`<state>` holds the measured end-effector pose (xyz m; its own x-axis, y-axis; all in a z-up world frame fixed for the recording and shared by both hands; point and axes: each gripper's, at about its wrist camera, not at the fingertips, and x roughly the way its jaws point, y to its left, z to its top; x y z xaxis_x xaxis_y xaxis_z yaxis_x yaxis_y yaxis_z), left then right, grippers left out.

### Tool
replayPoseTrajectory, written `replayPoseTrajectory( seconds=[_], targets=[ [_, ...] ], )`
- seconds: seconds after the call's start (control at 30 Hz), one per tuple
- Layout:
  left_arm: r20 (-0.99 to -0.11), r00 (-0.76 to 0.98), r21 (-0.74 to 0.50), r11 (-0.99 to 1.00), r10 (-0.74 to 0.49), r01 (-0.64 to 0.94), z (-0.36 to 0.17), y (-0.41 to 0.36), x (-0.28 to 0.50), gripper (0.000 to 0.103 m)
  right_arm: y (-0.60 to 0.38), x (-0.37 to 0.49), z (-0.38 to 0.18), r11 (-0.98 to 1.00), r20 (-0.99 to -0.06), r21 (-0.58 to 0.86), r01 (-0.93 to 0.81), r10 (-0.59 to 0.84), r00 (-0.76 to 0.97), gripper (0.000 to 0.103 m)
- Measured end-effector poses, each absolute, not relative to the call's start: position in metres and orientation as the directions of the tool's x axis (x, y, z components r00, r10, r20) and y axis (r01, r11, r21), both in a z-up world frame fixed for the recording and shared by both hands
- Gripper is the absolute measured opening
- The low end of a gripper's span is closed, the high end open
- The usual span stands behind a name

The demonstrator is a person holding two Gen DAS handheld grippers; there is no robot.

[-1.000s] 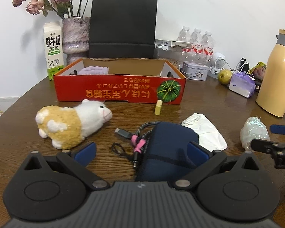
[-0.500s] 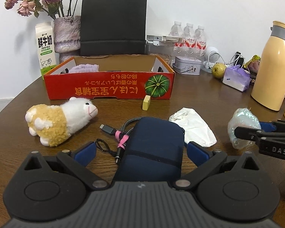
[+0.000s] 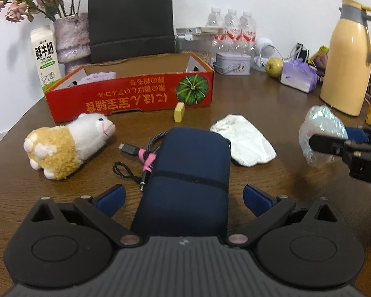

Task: Organize objects
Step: 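Grasp the navy blue case with the left tool while the right tool grasps the clear plastic bag, then carry the navy case in the left tool while the right tool carries the plastic bag to the red box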

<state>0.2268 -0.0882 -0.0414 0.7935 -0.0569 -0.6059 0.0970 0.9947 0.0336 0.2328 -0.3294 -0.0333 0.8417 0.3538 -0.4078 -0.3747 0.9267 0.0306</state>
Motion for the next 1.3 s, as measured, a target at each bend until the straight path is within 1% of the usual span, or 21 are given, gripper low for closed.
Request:
replayPoseTrajectory(
  seconds=[0.23,0.7,0.73,0.8,0.83,0.87,0.93,1.0,1.17,1.3],
  targets=[
    [-0.657,0.751,0.017,0.995,-0.061,0.095,-0.055,-0.086,0.235,0.103,-0.331,0.232,-0.033,0.933,-0.402,0.031,-0.359,0.340,0.850,0.040],
    [-0.643,0.764,0.007,0.998,-0.046,0.066,-0.056,-0.087,0.233,0.103,-0.334,0.232,-0.033,0.938,-0.399,0.043,-0.345,0.333,0.854,0.040],
    [-0.640,0.767,0.003,0.998,-0.046,0.062,-0.055,-0.086,0.232,0.101,-0.334,0.231,-0.034,0.938,-0.400,0.045,-0.344,0.332,0.854,0.040],
    [-0.624,0.781,-0.008,0.999,-0.030,0.032,-0.053,-0.083,0.230,0.088,-0.333,0.229,-0.034,0.938,-0.399,0.048,-0.343,0.333,0.854,0.040],
    [-0.617,0.786,-0.022,0.999,-0.039,0.033,-0.053,-0.081,0.228,0.084,-0.333,0.228,-0.034,0.938,-0.399,0.050,-0.344,0.334,0.854,0.040],
    [-0.608,0.793,-0.031,0.999,-0.045,0.033,-0.052,-0.080,0.227,0.078,-0.333,0.228,-0.034,0.938,-0.399,0.050,-0.343,0.333,0.854,0.040],
    [-0.602,0.797,-0.037,0.999,-0.044,0.027,-0.051,-0.079,0.225,0.076,-0.332,0.226,-0.035,0.939,-0.400,0.051,-0.339,0.330,0.855,0.040],
    [-0.590,0.806,-0.036,0.999,-0.051,0.036,-0.049,-0.080,0.222,0.070,-0.332,0.225,-0.035,0.942,-0.401,0.055,-0.331,0.325,0.857,0.040],
    [-0.561,0.826,0.000,0.997,-0.059,0.071,-0.044,-0.087,0.213,0.067,-0.334,0.223,-0.035,0.949,-0.408,0.074,-0.306,0.309,0.859,0.040],
    [-0.547,0.834,-0.024,0.997,-0.075,0.074,-0.036,-0.084,0.210,0.067,-0.332,0.223,-0.036,0.952,-0.419,0.063,-0.299,0.298,0.858,0.040]
  ],
)
